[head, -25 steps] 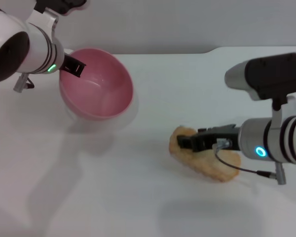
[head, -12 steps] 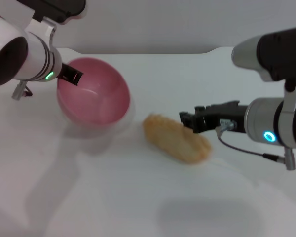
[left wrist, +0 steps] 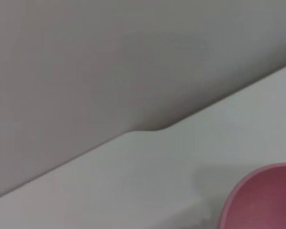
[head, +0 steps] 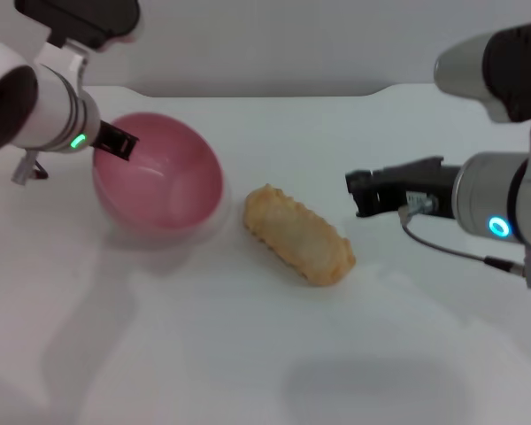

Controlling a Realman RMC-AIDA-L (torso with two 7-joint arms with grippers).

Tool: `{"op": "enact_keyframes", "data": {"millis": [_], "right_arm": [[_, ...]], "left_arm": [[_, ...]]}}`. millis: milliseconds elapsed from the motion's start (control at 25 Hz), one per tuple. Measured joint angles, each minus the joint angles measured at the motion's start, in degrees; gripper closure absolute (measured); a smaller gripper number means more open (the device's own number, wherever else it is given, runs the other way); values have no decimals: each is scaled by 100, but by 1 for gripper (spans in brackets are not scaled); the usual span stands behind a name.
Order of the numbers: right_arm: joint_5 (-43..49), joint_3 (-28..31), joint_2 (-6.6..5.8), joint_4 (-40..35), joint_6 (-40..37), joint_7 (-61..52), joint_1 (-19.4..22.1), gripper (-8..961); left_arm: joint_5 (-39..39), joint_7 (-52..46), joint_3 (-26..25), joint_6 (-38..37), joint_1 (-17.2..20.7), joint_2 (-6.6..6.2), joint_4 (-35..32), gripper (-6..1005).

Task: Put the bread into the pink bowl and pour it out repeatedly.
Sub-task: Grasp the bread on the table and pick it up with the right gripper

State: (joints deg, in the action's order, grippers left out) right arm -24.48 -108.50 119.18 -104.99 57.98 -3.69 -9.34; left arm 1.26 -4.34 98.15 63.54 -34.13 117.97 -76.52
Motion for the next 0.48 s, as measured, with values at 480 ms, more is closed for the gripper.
{"op": "enact_keyframes", "data": {"millis": [480], "right_arm": [[-86, -169, -25, 1541, -964, -10, -440, 768]], "left_arm": [[-368, 83, -196, 136, -108, 10, -153, 952]]}}
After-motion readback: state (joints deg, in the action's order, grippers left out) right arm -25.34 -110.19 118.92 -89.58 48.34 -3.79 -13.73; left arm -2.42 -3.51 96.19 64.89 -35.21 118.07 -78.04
